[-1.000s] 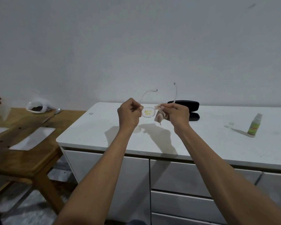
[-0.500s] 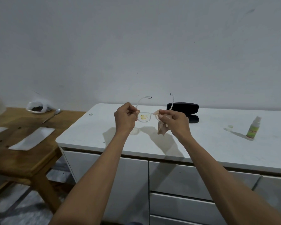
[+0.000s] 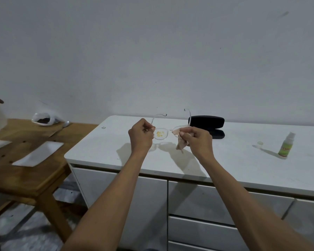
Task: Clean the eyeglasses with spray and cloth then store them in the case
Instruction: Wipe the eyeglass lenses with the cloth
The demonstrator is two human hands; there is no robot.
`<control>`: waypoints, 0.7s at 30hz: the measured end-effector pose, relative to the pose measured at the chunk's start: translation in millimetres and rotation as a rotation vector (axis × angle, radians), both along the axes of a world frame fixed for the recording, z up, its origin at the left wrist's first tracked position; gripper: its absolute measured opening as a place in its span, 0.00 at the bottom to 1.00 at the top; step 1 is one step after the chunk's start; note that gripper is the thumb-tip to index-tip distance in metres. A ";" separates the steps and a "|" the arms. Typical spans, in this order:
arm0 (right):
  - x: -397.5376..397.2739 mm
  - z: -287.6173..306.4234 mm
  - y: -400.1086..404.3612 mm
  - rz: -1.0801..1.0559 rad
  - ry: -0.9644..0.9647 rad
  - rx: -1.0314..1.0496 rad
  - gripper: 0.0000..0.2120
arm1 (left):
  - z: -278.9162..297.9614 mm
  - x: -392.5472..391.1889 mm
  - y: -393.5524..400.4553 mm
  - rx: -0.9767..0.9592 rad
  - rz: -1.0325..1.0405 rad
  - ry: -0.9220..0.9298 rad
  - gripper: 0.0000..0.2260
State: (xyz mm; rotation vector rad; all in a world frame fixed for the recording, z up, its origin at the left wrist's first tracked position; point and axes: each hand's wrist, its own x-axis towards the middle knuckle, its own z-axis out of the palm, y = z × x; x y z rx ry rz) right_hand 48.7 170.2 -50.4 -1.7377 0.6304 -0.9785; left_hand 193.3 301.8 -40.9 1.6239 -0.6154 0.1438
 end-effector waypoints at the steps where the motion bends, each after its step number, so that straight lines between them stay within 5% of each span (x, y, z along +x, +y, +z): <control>1: -0.2 -1.2 0.0 0.013 -0.007 0.009 0.06 | -0.1 0.8 0.9 0.003 0.002 -0.004 0.08; 12: -2.7 -6.4 5.9 0.041 0.013 -0.060 0.05 | -4.3 8.2 5.7 0.007 0.051 -0.038 0.14; 16: 0.4 -7.2 18.8 0.006 -0.148 0.119 0.06 | -3.9 6.8 3.3 -0.020 0.102 -0.050 0.17; 21: 12.5 -8.3 42.7 0.109 -0.320 0.410 0.07 | -2.6 4.4 0.6 -0.061 0.123 -0.059 0.09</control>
